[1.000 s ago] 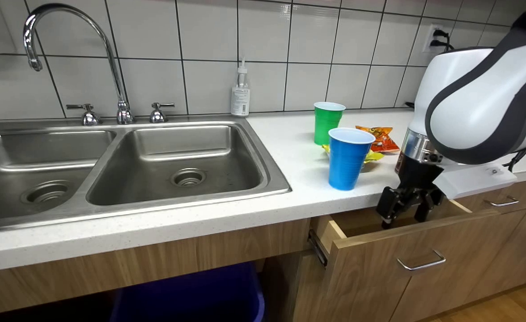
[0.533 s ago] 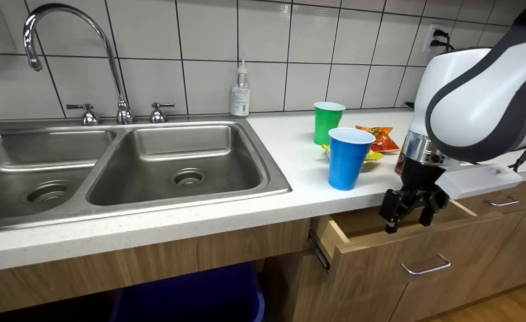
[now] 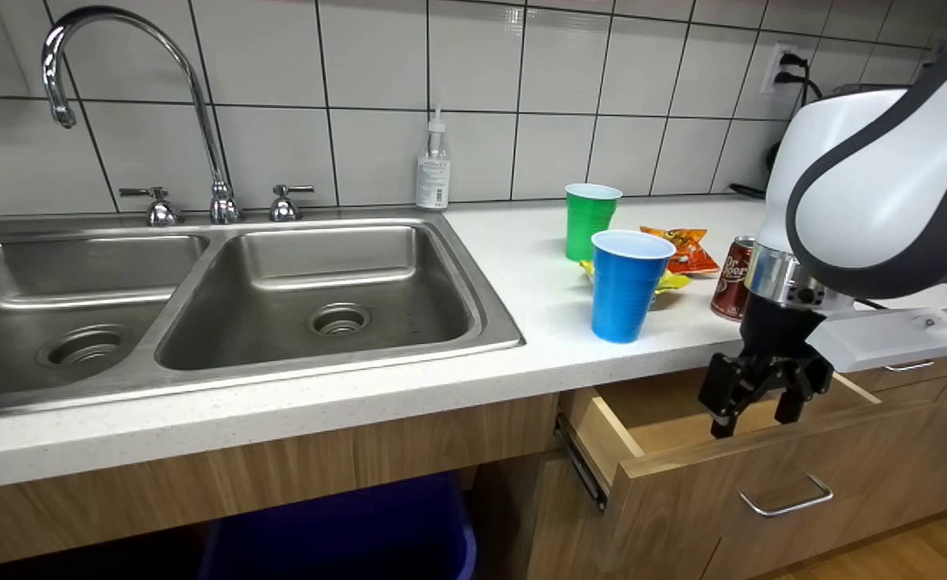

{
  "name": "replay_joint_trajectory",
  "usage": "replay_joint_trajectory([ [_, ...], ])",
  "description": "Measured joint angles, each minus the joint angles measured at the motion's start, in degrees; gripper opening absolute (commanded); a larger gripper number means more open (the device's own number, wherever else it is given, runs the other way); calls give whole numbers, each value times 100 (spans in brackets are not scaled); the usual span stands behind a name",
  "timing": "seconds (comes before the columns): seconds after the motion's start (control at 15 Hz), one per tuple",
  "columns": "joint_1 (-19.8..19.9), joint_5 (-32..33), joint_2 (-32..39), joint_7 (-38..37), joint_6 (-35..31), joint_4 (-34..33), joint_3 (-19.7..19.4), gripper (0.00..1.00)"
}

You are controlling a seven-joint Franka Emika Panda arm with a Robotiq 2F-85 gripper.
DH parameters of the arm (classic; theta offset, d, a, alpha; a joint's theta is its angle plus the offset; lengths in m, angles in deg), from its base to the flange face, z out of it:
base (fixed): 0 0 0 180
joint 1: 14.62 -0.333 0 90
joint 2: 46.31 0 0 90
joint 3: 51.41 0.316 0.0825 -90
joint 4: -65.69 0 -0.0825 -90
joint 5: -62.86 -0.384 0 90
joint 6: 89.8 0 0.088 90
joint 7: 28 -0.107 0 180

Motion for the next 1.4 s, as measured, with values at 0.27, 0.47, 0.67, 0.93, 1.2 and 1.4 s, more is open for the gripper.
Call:
replay_joint_trajectory([
  [0.27,0,-35,-165,-6,1,275,10,100],
  [0.47,0,-86,-269,-16,6,477,11,100],
  [0.67,0,-98,-363,-26,43,634,18,100],
  [0.93,0,-126,-433,-31,115,738,27,100],
  [1.2,0,-182,-458,-31,194,765,30,100],
  [1.4,0,-279,-468,-31,204,781,30,100],
])
